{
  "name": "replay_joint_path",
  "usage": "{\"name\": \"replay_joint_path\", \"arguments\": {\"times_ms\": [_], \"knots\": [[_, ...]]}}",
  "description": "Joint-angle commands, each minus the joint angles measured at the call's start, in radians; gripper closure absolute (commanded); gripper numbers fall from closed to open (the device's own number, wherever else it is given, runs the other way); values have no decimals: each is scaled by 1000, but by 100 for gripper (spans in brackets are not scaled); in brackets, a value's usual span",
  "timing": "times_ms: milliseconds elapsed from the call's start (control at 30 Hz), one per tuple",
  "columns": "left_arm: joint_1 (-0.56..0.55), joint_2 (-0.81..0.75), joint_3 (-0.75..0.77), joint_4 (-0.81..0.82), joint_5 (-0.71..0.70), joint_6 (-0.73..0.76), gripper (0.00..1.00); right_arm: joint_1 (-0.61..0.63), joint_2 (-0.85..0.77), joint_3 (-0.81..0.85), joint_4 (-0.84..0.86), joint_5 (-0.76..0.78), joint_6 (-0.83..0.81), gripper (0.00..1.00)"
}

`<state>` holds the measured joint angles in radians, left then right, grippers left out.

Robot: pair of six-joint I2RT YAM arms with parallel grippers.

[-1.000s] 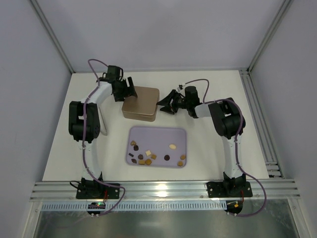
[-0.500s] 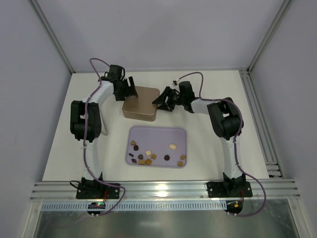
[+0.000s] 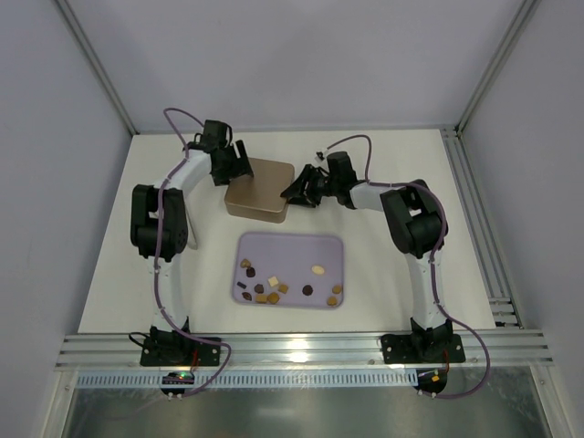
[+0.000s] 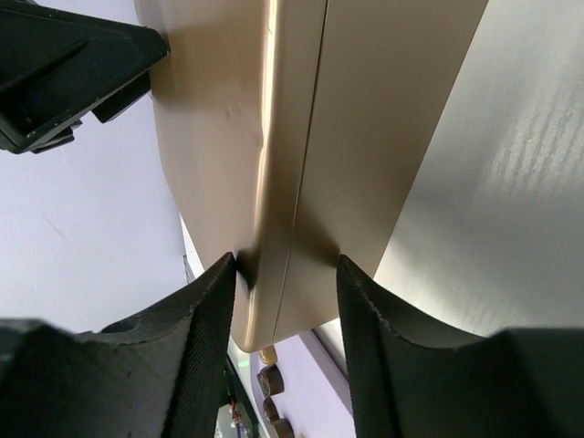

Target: Pack the chocolate

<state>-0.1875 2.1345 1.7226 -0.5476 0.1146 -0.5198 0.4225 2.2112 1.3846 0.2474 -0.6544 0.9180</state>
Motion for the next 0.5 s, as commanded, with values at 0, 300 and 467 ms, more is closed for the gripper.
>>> {"name": "replay_joint_path", "arguments": {"times_ms": [0,300,467], "knots": [[-24,90,-73,-112,-64,4,25,18,15,-21,15,19,-5,53],[-55,30,-144,-81,-30,-57,25,-7,7,-24,-8,18,-10,64],[-72,-16,-173,-55,-1,-81,26,-57,-31,-39,-34,16,-25,64]]}}
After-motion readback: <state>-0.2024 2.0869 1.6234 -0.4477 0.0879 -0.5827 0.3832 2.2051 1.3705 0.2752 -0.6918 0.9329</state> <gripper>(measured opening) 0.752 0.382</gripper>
